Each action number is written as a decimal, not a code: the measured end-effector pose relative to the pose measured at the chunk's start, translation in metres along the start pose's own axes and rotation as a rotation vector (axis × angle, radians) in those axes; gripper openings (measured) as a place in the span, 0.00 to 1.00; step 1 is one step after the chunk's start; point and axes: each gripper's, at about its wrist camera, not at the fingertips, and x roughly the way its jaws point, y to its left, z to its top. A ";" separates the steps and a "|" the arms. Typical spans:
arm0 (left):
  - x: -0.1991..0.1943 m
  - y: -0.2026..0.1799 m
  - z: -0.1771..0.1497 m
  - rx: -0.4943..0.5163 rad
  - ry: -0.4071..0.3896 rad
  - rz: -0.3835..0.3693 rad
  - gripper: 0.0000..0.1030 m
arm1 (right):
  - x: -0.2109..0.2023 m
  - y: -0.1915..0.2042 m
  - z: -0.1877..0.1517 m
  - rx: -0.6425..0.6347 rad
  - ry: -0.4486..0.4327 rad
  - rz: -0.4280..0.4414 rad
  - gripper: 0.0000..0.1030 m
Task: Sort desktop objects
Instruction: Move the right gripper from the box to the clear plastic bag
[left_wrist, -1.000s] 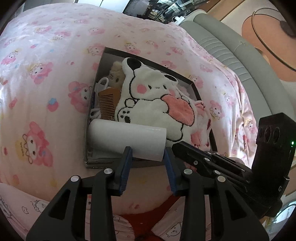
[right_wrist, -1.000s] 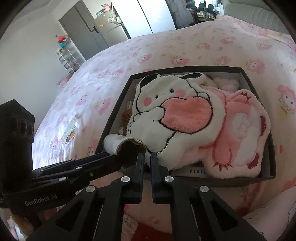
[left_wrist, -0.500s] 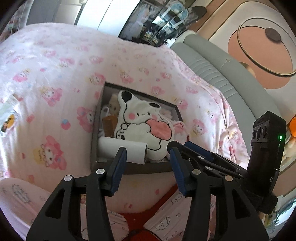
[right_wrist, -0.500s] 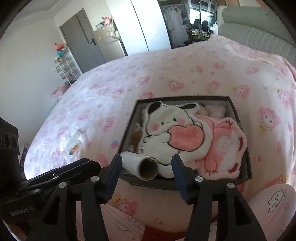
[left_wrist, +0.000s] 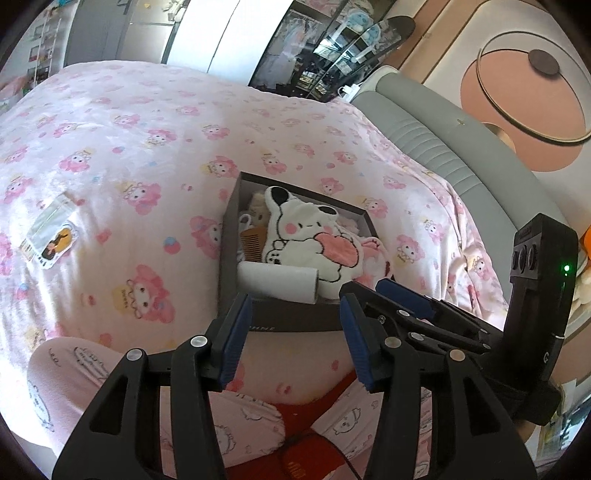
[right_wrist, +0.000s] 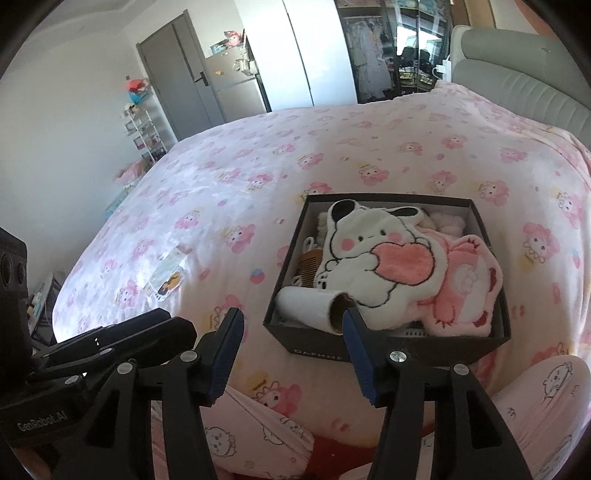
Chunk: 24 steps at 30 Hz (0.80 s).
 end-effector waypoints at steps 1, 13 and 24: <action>-0.003 0.003 0.000 -0.003 -0.003 0.006 0.49 | 0.001 0.003 0.000 -0.005 0.002 0.004 0.50; -0.031 0.074 0.004 -0.112 -0.060 0.120 0.49 | 0.050 0.073 0.015 -0.143 0.074 0.105 0.50; -0.042 0.181 0.010 -0.281 -0.100 0.171 0.48 | 0.135 0.159 0.025 -0.254 0.193 0.197 0.50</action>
